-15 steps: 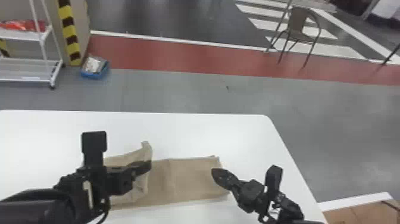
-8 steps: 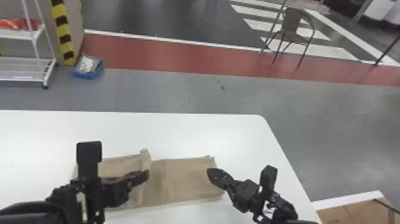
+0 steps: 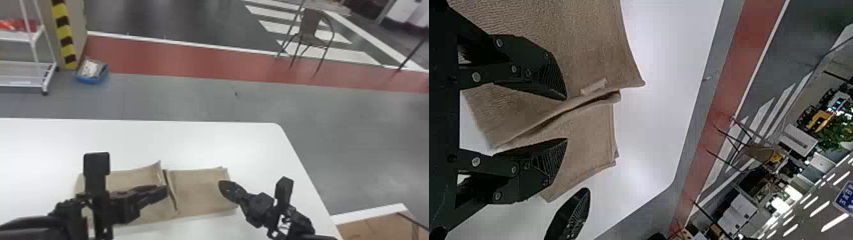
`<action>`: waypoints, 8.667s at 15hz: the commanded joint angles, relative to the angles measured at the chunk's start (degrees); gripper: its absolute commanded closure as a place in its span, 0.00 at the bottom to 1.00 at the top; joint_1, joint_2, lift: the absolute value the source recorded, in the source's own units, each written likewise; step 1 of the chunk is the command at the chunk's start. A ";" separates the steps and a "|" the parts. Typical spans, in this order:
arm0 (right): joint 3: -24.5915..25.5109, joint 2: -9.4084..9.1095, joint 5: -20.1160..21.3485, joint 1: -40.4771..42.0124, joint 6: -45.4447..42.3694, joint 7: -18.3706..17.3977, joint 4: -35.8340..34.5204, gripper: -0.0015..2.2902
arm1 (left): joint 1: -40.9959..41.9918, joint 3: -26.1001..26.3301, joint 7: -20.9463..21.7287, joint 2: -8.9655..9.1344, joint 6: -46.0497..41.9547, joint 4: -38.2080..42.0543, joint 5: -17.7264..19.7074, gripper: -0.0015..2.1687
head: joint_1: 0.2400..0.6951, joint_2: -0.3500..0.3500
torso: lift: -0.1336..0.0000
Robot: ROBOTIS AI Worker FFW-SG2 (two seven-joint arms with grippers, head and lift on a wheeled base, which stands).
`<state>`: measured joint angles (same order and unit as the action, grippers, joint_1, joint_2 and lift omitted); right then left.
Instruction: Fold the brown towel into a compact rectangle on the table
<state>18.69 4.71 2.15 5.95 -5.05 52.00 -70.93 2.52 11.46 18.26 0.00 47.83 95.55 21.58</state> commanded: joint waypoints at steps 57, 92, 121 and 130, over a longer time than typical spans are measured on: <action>-12.72 -4.77 -22.89 4.68 47.55 -25.28 -28.65 0.56 | 7.41 -11.20 7.40 -4.31 2.59 6.23 2.86 0.03 | 1.00 0.44 | 1.00; 9.61 -4.36 -29.84 4.86 50.71 -12.36 -27.16 0.56 | 8.91 -11.55 5.73 -4.13 3.11 8.16 2.07 0.03 | 1.00 0.17 | 1.00; 12.07 -3.04 -11.56 -2.79 39.11 -18.69 -14.24 0.04 | 9.17 -9.26 6.61 -4.22 -0.05 7.55 0.92 0.03 | 1.00 0.00 | 1.00; 10.66 -2.78 -10.94 -9.12 47.37 -18.69 -6.50 0.09 | 10.49 -9.26 7.14 -4.39 -4.27 8.25 0.49 0.03 | 1.00 0.02 | 1.00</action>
<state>30.21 2.07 -8.63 -2.89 41.65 33.28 -78.02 12.97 2.29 25.40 -4.34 43.59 103.79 22.06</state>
